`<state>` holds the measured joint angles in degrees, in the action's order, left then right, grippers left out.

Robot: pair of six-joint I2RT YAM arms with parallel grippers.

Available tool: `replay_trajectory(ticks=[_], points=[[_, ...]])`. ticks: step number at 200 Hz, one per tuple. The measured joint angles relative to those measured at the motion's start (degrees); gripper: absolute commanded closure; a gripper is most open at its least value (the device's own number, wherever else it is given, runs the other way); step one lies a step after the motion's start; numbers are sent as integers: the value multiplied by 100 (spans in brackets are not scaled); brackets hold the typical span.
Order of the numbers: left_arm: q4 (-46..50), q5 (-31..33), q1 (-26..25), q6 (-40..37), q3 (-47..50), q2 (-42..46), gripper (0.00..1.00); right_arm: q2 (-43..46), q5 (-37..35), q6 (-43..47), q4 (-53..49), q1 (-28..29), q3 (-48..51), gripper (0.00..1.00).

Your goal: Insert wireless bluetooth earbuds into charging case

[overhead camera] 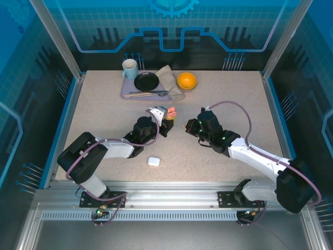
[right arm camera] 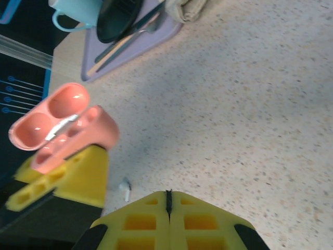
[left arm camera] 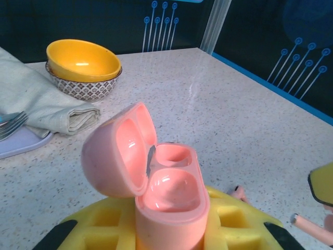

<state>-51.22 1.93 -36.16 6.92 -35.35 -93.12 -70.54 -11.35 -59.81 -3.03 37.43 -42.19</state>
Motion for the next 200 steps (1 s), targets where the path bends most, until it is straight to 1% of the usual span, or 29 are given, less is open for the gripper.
replay_trajectory(ticks=[26,58,75,91,97,104,110,111,116,126,127,142,159,181,200], points=[[9,72,0,-63,24,0,100,-212,-61,-39,61,-13,319,98],[192,92,0,-127,28,92,100,-1110,-48,-42,223,-37,424,98],[339,94,0,-149,33,302,100,-1515,-37,-39,315,-37,424,98],[444,103,0,-168,33,564,100,-1775,-37,-39,400,-37,424,96],[468,111,-2,-195,33,664,100,-1836,-35,-37,420,-37,424,93],[485,122,-2,-221,33,758,100,-1878,-39,-33,437,-37,424,86],[507,129,-9,-243,33,848,100,-1893,-42,-26,446,-37,422,76],[511,131,-9,-247,33,857,100,-1893,-39,-11,446,-37,422,76],[525,131,-11,-258,33,922,100,-1895,-42,-31,450,-37,422,70],[586,131,-24,-278,33,1032,100,-1895,-42,26,446,-37,417,60],[599,131,-28,-278,33,1045,100,-1895,-44,0,446,-37,417,57],[686,131,-44,-284,33,1161,100,-1878,-61,50,387,-37,396,47],[813,131,-48,-289,33,1298,100,-1714,-63,177,205,-37,396,39],[957,131,-55,-302,33,1517,100,-1231,-66,282,-122,-37,393,29],[1062,131,-55,-332,33,1698,100,-870,-57,389,-396,-37,389,26]])
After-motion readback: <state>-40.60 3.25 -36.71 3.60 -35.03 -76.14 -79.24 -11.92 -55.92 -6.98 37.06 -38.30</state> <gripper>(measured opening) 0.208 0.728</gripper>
